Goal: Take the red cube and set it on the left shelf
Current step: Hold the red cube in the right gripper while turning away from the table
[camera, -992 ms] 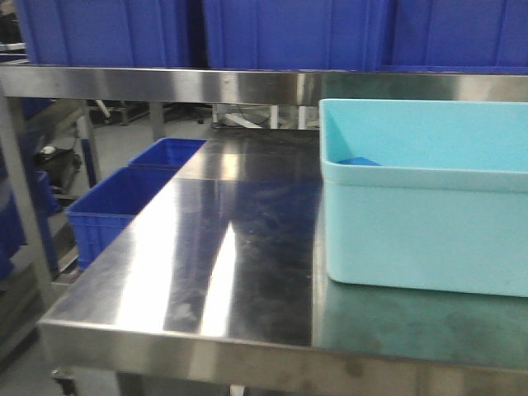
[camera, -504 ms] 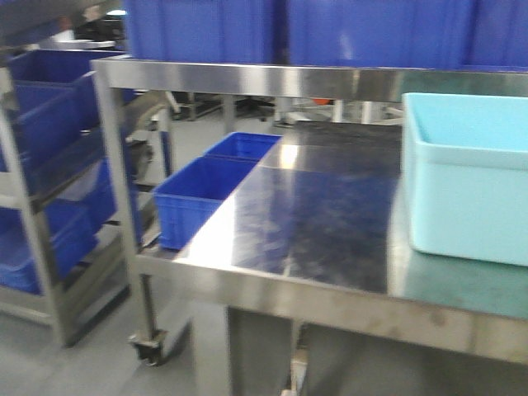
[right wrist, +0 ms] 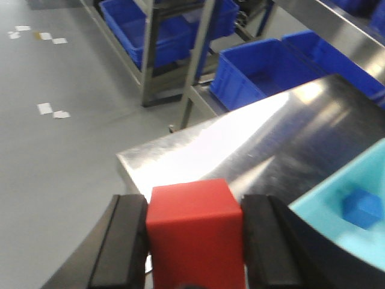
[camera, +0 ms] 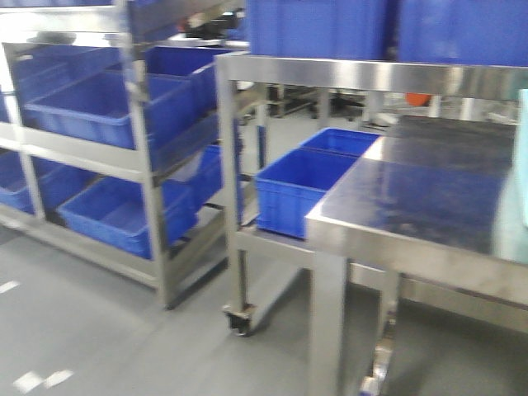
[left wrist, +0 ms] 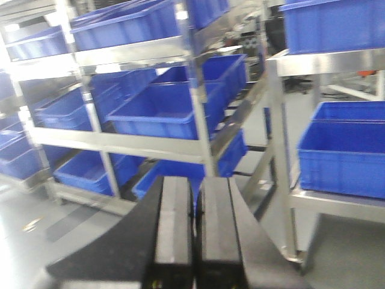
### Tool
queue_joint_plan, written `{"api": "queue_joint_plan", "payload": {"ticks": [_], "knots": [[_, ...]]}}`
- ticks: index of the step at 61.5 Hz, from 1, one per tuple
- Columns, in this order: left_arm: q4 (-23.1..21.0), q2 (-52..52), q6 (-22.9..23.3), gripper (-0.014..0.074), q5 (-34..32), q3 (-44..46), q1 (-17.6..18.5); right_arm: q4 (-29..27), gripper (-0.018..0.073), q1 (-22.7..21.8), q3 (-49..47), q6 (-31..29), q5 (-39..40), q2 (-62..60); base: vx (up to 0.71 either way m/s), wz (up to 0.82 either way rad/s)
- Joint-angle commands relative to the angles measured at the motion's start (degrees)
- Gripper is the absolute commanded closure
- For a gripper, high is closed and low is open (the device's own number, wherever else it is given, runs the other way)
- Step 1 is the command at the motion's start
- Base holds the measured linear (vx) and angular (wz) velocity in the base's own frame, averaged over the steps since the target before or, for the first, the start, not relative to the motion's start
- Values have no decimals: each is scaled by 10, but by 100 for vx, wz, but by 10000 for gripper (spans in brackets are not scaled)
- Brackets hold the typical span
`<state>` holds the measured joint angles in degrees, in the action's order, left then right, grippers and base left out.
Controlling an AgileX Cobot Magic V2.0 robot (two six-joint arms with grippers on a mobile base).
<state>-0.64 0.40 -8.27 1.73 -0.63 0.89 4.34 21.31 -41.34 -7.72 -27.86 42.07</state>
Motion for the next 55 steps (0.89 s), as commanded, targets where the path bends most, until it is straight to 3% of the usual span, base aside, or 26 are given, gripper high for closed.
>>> {"api": "queue_joint_plan", "payload": {"ticks": [1,55], "knots": [[-3,-4,0,491,-52,-13,3,2,510,0,-17,-4,47,-5,-13,67],[-3,-4,0,491,-52,-13,3,2,510,0,-17,-4,47,-5,-15,42]]}}
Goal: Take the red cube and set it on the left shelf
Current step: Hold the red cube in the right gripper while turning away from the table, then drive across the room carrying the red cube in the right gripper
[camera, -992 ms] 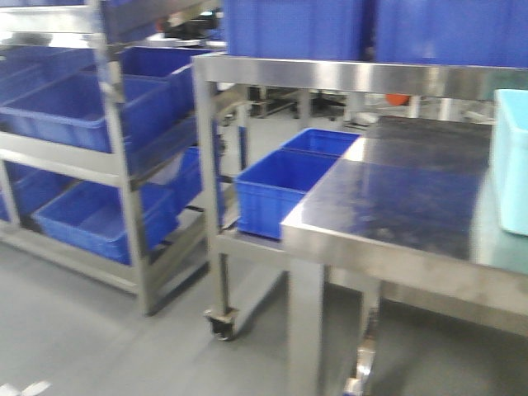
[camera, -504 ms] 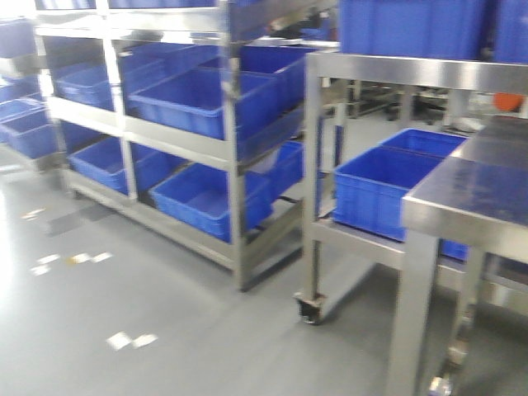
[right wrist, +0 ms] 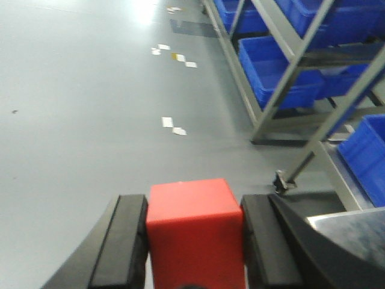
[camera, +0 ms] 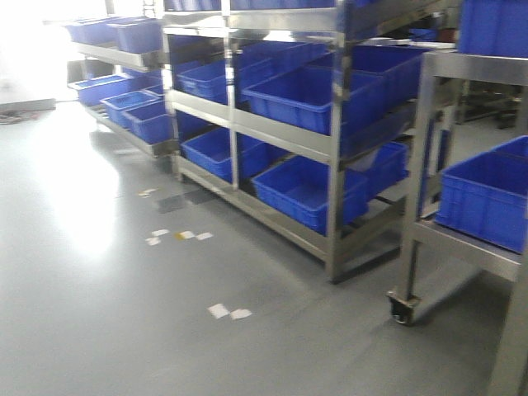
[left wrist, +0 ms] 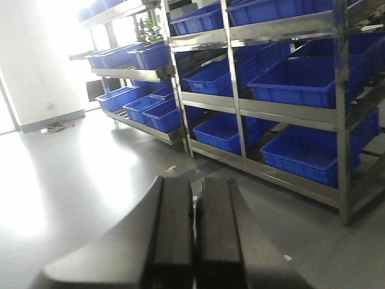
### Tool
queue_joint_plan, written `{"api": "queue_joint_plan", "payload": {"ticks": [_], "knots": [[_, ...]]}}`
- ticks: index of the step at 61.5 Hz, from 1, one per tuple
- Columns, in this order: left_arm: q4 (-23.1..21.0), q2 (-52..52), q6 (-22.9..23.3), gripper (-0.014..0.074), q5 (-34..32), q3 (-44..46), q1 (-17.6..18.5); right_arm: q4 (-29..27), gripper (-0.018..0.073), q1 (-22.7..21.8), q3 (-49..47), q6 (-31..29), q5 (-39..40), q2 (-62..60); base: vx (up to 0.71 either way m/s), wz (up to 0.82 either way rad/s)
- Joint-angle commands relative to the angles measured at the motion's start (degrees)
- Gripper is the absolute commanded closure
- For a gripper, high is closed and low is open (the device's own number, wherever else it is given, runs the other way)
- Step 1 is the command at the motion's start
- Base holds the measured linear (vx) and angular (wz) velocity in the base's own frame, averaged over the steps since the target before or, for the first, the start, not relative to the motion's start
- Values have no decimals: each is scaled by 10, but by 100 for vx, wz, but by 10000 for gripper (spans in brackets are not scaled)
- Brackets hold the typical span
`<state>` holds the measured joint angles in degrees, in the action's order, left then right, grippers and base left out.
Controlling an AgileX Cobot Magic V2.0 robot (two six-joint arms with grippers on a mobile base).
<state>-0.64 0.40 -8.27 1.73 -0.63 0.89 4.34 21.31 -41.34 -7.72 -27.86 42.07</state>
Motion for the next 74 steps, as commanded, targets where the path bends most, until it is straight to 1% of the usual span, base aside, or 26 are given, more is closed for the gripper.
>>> {"api": "queue_joint_plan", "payload": {"ticks": [1,28,51,74], "knots": [[-3,-4,0,491,-52,-13,3,2,510,0,-17,-4,47,-5,-14,69],[-3,-4,0,491,-52,-13,3,2,510,0,-17,-4,47,-5,-14,47],[-3,-4,0,491,-52,-13,3,2,510,0,-17,-4,47,-5,-8,28],[-3,-4,0,491,-52,-13,3,2,510,0,-17,-4,47,-5,4,27]]}}
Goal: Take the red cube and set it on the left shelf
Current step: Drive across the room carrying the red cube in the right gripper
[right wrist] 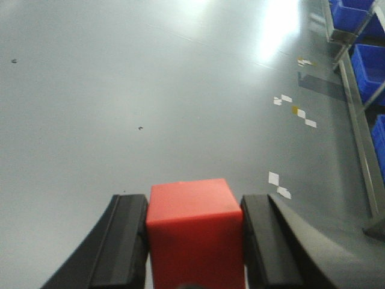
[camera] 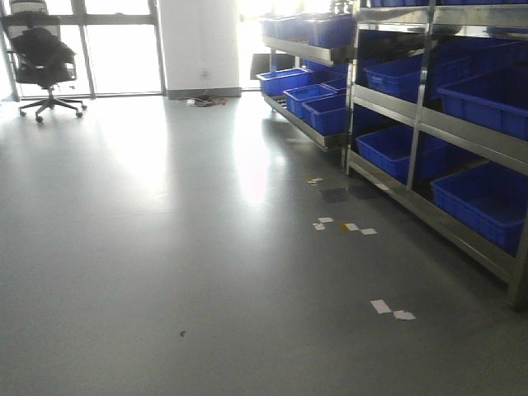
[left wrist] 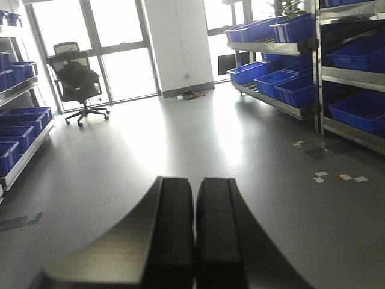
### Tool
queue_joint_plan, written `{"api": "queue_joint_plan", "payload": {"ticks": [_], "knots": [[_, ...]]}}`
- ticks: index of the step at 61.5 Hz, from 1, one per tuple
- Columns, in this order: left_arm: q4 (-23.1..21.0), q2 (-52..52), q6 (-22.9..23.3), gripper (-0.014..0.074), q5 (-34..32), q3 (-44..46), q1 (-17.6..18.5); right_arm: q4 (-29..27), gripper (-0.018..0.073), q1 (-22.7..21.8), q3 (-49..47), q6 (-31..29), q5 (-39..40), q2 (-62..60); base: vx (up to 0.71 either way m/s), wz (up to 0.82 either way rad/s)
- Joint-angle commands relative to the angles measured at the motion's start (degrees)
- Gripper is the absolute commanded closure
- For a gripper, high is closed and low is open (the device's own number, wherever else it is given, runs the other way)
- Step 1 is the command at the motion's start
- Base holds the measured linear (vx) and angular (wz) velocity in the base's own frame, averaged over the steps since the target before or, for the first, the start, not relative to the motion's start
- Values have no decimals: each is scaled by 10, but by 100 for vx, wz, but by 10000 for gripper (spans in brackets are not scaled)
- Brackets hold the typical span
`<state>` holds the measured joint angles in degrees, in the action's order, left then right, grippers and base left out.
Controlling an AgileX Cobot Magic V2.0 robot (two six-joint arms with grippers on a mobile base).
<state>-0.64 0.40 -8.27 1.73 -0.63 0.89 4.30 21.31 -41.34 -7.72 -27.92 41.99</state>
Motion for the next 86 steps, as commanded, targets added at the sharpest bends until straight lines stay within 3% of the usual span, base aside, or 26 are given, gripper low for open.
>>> {"api": "queue_joint_plan", "payload": {"ticks": [1,39,86], "knots": [[-3,-4,0,491,-52,-13,3,2,510,0,-17,-4,48,-4,8,50],[-3,-4,0,491,-52,-13,3,2,510,0,-17,-4,48,-4,22,20],[-3,-4,0,491,-52,-13,3,2,510,0,-17,-4,48,-4,46,10]]}}
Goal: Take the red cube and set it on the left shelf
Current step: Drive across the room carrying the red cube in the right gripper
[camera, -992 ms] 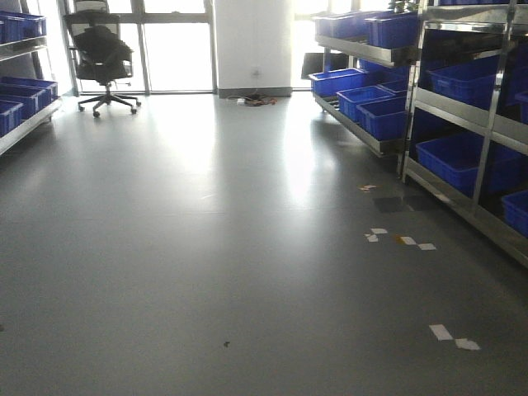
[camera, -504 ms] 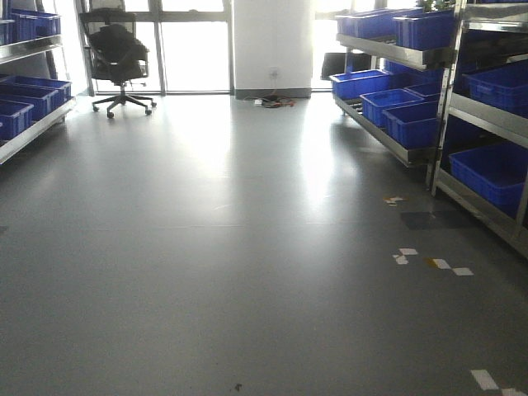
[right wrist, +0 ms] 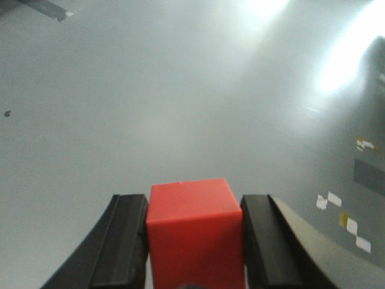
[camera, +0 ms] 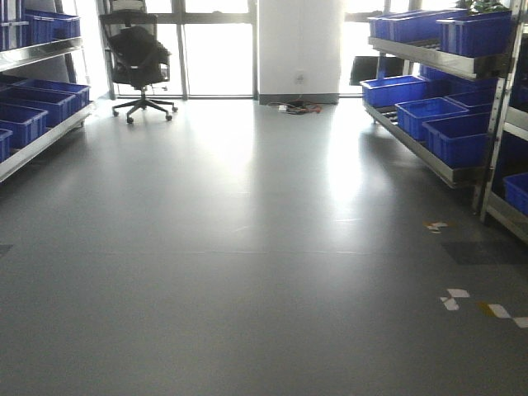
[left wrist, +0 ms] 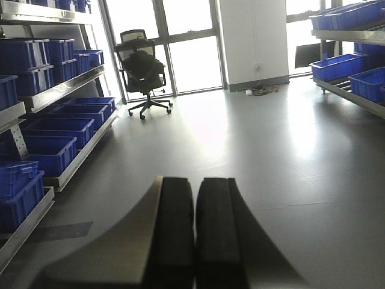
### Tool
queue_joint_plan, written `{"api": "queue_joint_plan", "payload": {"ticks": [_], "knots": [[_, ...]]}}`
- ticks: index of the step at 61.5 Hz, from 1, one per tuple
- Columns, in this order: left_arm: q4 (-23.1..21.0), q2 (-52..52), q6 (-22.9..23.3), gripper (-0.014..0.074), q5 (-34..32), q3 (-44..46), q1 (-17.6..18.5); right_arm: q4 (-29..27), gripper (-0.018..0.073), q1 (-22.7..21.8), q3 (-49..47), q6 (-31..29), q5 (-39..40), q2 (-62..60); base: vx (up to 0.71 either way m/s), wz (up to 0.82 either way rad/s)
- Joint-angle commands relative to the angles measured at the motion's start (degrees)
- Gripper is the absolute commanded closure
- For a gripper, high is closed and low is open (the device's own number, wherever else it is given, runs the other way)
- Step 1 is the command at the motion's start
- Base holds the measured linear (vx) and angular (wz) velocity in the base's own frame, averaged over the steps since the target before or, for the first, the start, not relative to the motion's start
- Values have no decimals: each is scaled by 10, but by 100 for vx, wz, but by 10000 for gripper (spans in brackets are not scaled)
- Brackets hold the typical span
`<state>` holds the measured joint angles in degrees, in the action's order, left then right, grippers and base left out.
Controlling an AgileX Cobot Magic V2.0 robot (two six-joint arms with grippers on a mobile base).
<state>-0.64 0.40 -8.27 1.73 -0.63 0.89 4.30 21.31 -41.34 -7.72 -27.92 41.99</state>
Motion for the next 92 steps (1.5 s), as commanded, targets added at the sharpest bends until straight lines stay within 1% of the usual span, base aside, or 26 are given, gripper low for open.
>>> {"api": "queue_joint_plan", "payload": {"ticks": [1,51,71,92], "knots": [[-3,-4,0,491,-52,-13,3,2,510,0,-17,-4,49,-4,55,17],[-3,-4,0,491,-52,-13,3,2,510,0,-17,-4,49,-4,57,21],[-3,-4,0,491,-52,-13,3,2,510,0,-17,-4,50,-4,57,33],[-3,-4,0,491,-52,-13,3,2,510,0,-17,-4,50,-4,54,50]]}}
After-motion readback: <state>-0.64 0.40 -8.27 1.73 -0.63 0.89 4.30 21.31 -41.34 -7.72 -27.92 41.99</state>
